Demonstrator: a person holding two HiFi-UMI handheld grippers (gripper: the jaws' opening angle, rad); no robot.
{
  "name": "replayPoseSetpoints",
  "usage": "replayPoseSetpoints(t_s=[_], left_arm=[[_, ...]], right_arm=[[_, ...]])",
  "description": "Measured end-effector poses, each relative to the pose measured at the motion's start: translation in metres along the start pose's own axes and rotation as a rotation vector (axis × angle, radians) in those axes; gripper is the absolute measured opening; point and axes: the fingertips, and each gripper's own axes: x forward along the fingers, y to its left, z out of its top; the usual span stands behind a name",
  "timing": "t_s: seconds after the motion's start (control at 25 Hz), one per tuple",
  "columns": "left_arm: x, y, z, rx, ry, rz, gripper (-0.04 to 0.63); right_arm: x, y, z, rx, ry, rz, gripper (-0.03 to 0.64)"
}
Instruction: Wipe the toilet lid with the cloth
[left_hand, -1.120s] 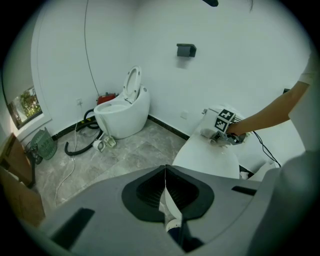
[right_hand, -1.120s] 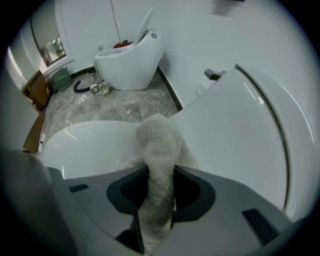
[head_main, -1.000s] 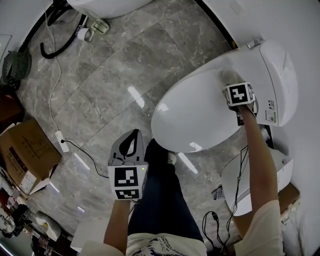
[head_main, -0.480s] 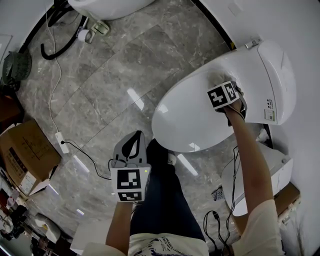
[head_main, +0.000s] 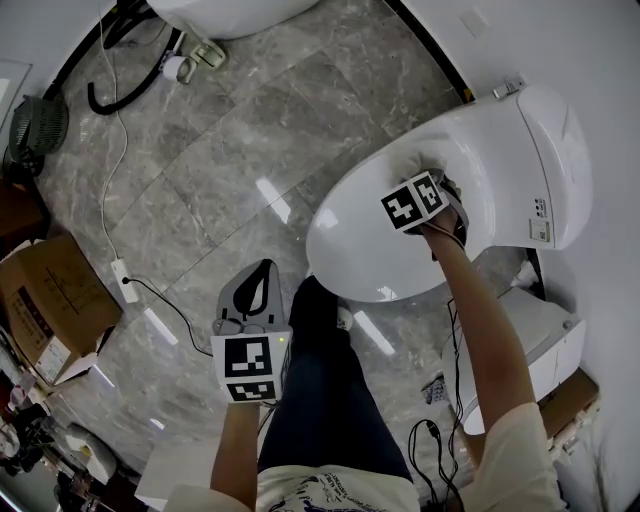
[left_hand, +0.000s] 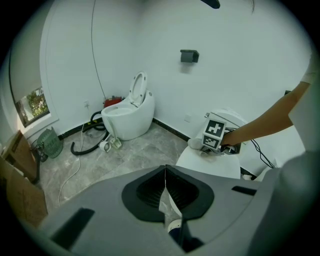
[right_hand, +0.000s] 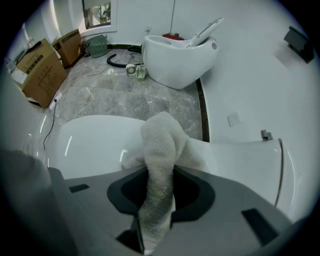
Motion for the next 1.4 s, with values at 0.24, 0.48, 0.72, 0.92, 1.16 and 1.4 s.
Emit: replayPoseSetpoints(t_s=[0.24,0.48,0.72,0.92,1.16,1.4], left_arm=[[-0.008,0.010,-0.003,-0.008,-0.010,0.030,0.009],[-0.019,0.020,-0.007,-0.010,-0.020,0.048,0.009],[-0.030,0.033,-0.017,-0.030,-0.020,0.077,0.009],[-0.039,0.043,-0.024,-0.046,-0.021,0.100,0.009],[-0.046,0.053,-0.028,-0.084,-0.033,0.126,0.009],[-0.047,0.054,-0.031,-0.090,-0.033,0.131,0.009]], right_arm=[[-0.009,0.039,0.009,-0.061,-0.010,0.034,0.101],[-0.017,0.073,0.014,-0.108,-0.027,0.053,0.101],[-0.023,0.101,0.017,-0.132,-0.016,0.064,0.101],[-0.030,0.132,0.020,-0.161,-0.020,0.103,0.101],[-0.038,0.168,0.022,-0.205,-0.040,0.124,0.101],[-0.047,0.208,0.018,-0.241,-0.057,0.180,0.103]])
